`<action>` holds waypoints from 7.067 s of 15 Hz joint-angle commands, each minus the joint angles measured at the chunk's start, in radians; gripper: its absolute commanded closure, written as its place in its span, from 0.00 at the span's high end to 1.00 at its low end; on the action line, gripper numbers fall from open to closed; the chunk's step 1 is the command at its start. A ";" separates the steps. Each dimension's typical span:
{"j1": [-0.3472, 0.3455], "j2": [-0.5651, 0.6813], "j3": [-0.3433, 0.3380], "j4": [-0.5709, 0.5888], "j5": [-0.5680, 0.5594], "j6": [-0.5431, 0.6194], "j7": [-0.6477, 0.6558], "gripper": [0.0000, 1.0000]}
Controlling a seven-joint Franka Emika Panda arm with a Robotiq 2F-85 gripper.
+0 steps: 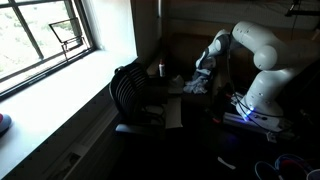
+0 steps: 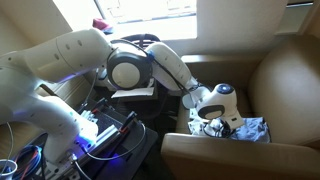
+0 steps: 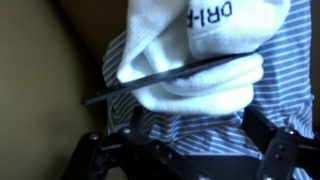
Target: Move the white top to the left side of the sofa
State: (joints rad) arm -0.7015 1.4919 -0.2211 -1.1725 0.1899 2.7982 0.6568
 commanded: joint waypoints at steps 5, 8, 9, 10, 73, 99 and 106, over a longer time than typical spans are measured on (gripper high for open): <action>0.071 0.001 -0.119 -0.011 -0.139 0.204 0.261 1.00; 0.074 0.001 -0.125 -0.012 -0.145 0.216 0.281 1.00; 0.074 0.001 -0.125 -0.012 -0.145 0.216 0.281 1.00; 0.095 0.001 -0.145 -0.023 -0.071 0.221 0.232 1.00; -0.104 -0.018 0.245 0.044 0.048 -0.148 -0.530 0.00; -0.008 -0.015 0.100 0.011 0.024 -0.062 -0.480 1.00; 0.010 -0.016 0.038 -0.012 0.000 -0.142 -0.465 1.00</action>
State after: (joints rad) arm -0.7046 1.4755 -0.1470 -1.1616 0.1982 2.6995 0.1835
